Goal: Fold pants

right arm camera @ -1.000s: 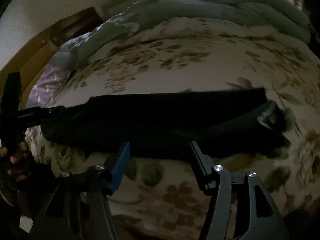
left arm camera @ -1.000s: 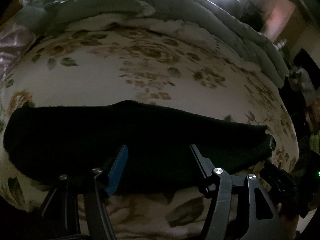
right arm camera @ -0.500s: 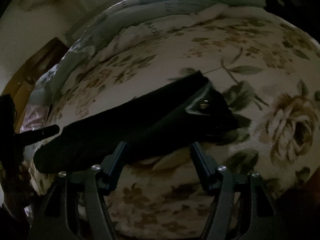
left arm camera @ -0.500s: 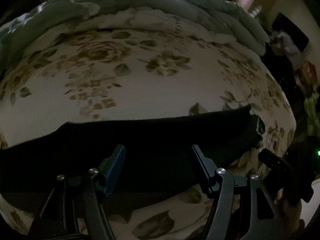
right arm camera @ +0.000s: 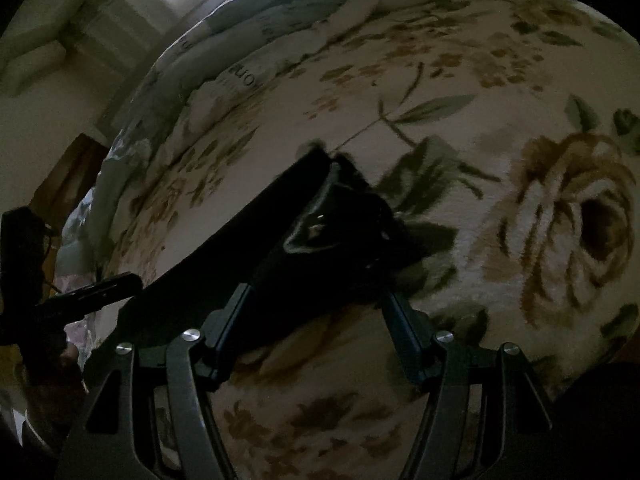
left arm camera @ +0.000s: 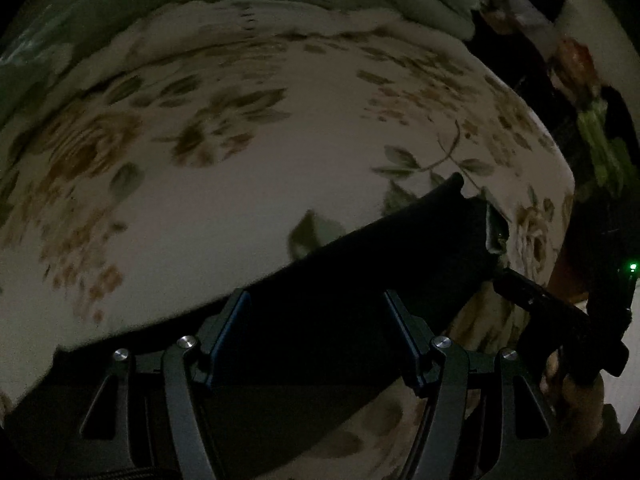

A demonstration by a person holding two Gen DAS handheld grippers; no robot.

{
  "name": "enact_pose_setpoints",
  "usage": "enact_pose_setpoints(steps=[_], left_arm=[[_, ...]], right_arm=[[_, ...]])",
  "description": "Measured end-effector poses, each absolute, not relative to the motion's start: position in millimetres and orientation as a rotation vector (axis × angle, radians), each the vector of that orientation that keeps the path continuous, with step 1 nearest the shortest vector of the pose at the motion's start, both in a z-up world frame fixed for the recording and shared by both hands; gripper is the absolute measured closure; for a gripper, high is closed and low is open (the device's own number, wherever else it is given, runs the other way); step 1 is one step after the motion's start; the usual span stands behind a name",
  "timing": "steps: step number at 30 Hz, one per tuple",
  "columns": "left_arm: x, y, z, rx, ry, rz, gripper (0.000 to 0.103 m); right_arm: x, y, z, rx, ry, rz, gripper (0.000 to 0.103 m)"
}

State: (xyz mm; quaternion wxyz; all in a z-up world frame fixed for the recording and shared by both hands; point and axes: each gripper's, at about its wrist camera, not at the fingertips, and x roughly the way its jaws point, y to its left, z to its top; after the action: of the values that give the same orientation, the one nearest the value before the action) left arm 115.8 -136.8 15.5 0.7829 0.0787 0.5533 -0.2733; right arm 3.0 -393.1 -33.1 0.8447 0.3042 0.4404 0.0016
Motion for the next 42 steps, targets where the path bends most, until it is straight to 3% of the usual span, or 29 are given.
enact_pose_setpoints(steps=[15, 16, 18, 29, 31, 35, 42], left_arm=[[151.2, -211.8, -16.8, 0.329, 1.275, -0.694, 0.036], [152.1, -216.4, -19.2, 0.337, 1.282, -0.702, 0.036], [154.5, -227.9, -25.8, 0.353, 1.300, -0.734, 0.036], [165.4, -284.4, -55.5, 0.360, 1.363, -0.849, 0.036], [166.8, -290.9, -56.9, 0.351, 1.368, -0.877, 0.046], [163.1, -299.2, -52.0, 0.318, 1.367, -0.948, 0.083], [149.5, -286.8, -20.4, 0.246, 1.281, -0.959, 0.091]], right_arm=[[19.7, -403.2, -54.5, 0.830, 0.883, 0.009, 0.038], [20.6, -402.9, -55.0, 0.817, 0.880, 0.004, 0.057], [21.3, -405.7, -57.6, 0.786, 0.901, -0.030, 0.086], [9.4, -416.1, -53.5, 0.765, 0.847, -0.012, 0.089], [9.9, -417.0, -56.3, 0.766, 0.855, -0.010, 0.089], [12.7, -417.3, -58.9, 0.774, 0.852, 0.007, 0.089], [7.9, -411.2, -35.9, 0.797, 0.730, 0.147, 0.089]])
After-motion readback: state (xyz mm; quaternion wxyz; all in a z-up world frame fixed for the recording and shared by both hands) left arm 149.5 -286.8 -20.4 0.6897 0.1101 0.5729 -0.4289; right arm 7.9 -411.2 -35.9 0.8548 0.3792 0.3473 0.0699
